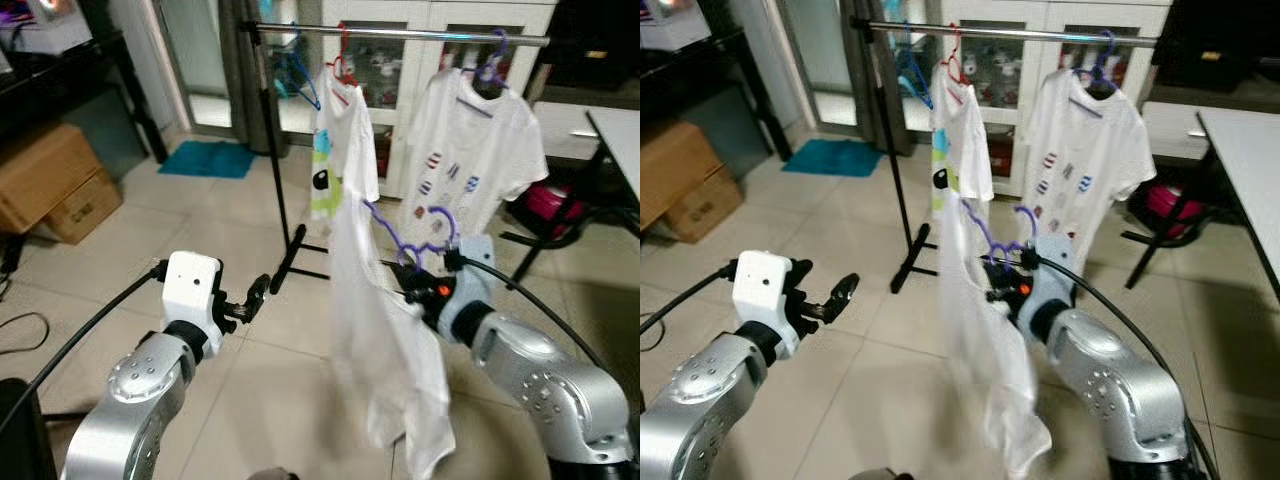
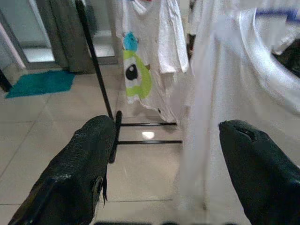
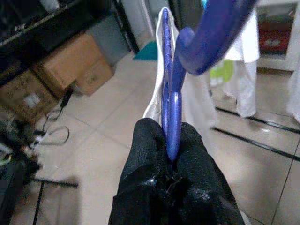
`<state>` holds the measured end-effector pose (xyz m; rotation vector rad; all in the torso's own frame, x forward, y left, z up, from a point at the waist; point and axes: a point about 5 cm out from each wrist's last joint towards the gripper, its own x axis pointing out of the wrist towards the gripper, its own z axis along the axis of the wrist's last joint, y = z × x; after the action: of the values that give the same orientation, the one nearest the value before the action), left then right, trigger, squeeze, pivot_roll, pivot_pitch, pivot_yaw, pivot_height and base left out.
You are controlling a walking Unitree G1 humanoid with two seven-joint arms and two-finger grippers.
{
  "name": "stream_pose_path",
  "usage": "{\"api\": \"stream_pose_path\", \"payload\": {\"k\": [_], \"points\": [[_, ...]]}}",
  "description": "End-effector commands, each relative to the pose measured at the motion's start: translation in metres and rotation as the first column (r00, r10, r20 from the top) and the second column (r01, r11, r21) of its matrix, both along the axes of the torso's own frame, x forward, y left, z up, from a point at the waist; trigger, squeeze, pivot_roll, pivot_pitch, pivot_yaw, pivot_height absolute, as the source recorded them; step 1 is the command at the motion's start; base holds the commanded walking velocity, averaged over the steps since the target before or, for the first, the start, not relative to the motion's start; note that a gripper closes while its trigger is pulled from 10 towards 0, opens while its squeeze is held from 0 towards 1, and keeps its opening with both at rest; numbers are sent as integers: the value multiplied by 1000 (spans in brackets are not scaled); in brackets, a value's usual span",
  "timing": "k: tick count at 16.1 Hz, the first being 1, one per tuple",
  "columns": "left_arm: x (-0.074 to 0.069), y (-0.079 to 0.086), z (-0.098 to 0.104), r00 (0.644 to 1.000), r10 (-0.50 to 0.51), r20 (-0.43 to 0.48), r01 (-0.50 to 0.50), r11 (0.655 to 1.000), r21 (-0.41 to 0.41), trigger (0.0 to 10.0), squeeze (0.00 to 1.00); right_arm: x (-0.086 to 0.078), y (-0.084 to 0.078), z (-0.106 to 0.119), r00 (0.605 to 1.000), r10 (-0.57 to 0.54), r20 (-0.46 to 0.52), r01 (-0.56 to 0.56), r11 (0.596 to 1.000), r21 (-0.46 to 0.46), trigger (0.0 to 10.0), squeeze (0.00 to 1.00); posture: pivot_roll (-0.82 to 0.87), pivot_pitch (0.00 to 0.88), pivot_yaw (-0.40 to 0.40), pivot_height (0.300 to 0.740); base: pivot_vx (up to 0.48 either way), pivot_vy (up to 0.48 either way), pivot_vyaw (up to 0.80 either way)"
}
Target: Hang hanger
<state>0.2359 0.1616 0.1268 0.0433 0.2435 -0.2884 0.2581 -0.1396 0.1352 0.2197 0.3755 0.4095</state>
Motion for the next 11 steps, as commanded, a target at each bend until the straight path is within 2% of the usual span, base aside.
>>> {"api": "stream_pose_path", "payload": {"k": [1,2,3,5,6,9,10,11], "points": [[4,-1,3,1000,-8,10,8,1000,-5,10000,0,5,-2,12,999,-27,46,26,999,24,10000,0,-155,0,80,740,0,0,0],[6,-4,4,1000,-25,17,25,1000,-12,10000,0,8,-1,15,998,-38,52,36,998,51,10000,0,-154,0,94,740,0,0,0],[7,-7,5,998,-57,23,57,998,4,10000,0,12,-1,17,996,-54,68,53,998,19,10000,0,-149,0,91,740,0,0,0],[10,-3,8,998,-27,51,27,1000,2,10000,0,17,-1,20,987,-77,143,88,993,-72,10000,0,-146,0,91,740,0,0,0],[11,-3,9,998,-23,55,23,1000,6,10000,0,19,-3,21,986,-74,152,83,995,-49,10000,0,-141,0,95,740,0,0,0],[13,-14,9,994,-84,76,83,996,19,10000,0,22,-11,28,968,-180,176,182,983,5,10000,0,-145,0,94,740,0,0,0],[16,-18,10,990,-116,79,116,993,12,10000,0,25,-8,33,960,-197,199,193,980,39,10000,0,-146,0,96,740,0,0,0],[19,-27,10,977,-198,82,198,980,6,10000,0,31,-3,39,947,-215,240,211,977,42,10000,0,-148,0,99,740,0,0,0]]}}
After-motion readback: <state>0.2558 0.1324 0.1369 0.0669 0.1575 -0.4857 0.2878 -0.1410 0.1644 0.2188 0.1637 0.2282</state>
